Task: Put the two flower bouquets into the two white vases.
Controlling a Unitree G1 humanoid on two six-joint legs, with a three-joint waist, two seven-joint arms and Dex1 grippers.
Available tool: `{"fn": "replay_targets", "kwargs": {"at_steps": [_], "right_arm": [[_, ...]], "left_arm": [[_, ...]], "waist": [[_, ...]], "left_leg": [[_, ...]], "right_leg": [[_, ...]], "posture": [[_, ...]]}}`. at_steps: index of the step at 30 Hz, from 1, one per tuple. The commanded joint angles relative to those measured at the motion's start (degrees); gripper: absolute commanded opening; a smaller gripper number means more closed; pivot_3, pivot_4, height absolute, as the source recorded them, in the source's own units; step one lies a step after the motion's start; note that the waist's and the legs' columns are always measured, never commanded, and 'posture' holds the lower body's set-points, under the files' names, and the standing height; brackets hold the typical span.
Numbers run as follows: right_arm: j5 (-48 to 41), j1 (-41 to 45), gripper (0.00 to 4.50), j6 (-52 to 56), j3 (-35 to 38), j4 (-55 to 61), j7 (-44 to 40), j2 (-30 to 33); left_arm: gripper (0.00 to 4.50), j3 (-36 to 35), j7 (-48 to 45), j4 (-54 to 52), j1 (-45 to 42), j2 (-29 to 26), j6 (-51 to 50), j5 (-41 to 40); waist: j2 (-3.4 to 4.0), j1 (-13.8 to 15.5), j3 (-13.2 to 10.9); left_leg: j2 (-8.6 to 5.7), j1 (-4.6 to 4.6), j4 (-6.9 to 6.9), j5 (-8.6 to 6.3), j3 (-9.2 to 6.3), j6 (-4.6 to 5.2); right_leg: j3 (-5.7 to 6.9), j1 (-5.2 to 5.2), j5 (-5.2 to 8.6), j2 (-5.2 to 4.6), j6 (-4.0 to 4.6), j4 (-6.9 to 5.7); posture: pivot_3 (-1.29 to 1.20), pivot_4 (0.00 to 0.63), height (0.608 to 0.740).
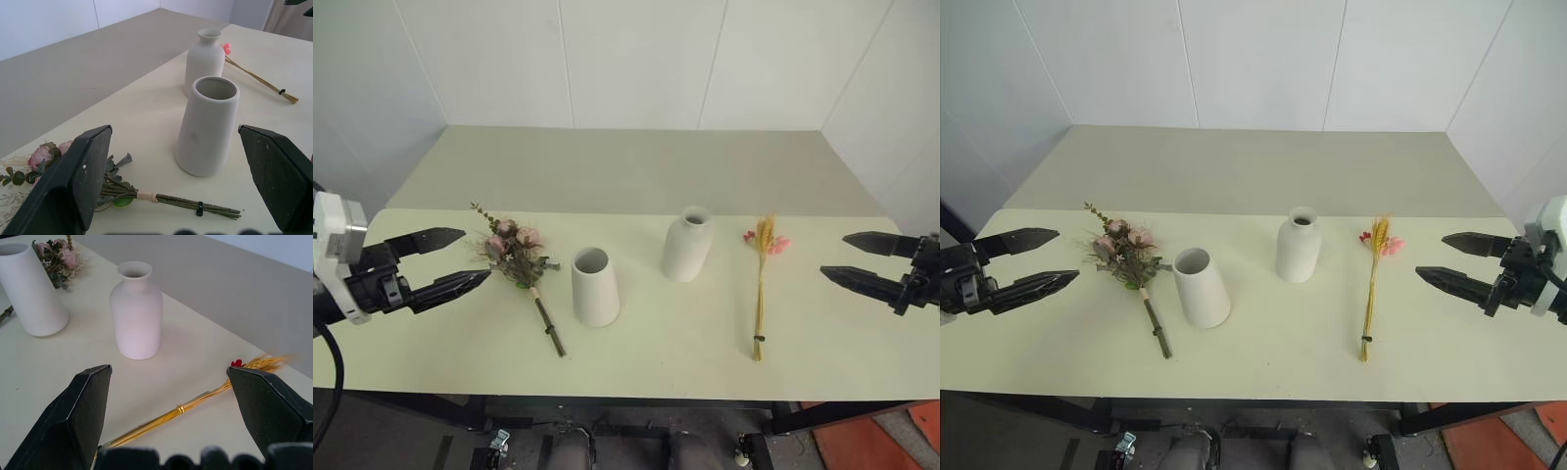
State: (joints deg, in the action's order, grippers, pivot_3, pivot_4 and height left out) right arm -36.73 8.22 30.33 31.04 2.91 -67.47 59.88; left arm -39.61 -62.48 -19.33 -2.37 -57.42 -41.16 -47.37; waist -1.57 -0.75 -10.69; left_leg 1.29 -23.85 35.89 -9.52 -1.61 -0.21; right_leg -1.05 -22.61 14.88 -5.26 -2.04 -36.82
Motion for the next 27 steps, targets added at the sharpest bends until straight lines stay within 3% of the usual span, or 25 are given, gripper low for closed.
{"fn": "replay_targets", "kwargs": {"at_steps": [1,19,27], "right_arm": [[0.00,0.37,4.45,-1.69,1.79,0.53,-0.05,0.44],[2.34,1.84,4.45,-2.06,-0.40,-0.51,2.04,0.98],[0.37,6.64,4.45,21.45,-10.82,3.84,11.37,4.12]], "left_arm": [[4.50,-1.81,0.10,-0.96,0.04,-0.26,1.42,-0.47],[4.50,-1.60,0.32,-1.43,-0.12,0.37,1.61,-1.36],[4.50,3.42,-1.33,-0.34,-4.89,-0.09,1.71,-3.24]], "waist": [[0.00,0.00,0.00],[0.00,0.00,0.00],[0.00,0.00,0.00]], "left_leg": [[0.00,0.00,0.00,0.00,0.00,0.00],[0.01,0.00,0.00,0.00,0.02,0.00],[0.06,-0.05,-0.01,0.00,0.07,0.00]], "right_leg": [[0.00,0.00,0.00,0.00,0.00,0.00],[-0.01,0.00,0.00,0.01,0.00,0.00],[-0.04,-0.11,-0.02,0.02,0.05,-0.01]], "posture": [[0.00,0.150,0.740],[0.00,0.150,0.740],[0.00,0.150,0.740]]}}
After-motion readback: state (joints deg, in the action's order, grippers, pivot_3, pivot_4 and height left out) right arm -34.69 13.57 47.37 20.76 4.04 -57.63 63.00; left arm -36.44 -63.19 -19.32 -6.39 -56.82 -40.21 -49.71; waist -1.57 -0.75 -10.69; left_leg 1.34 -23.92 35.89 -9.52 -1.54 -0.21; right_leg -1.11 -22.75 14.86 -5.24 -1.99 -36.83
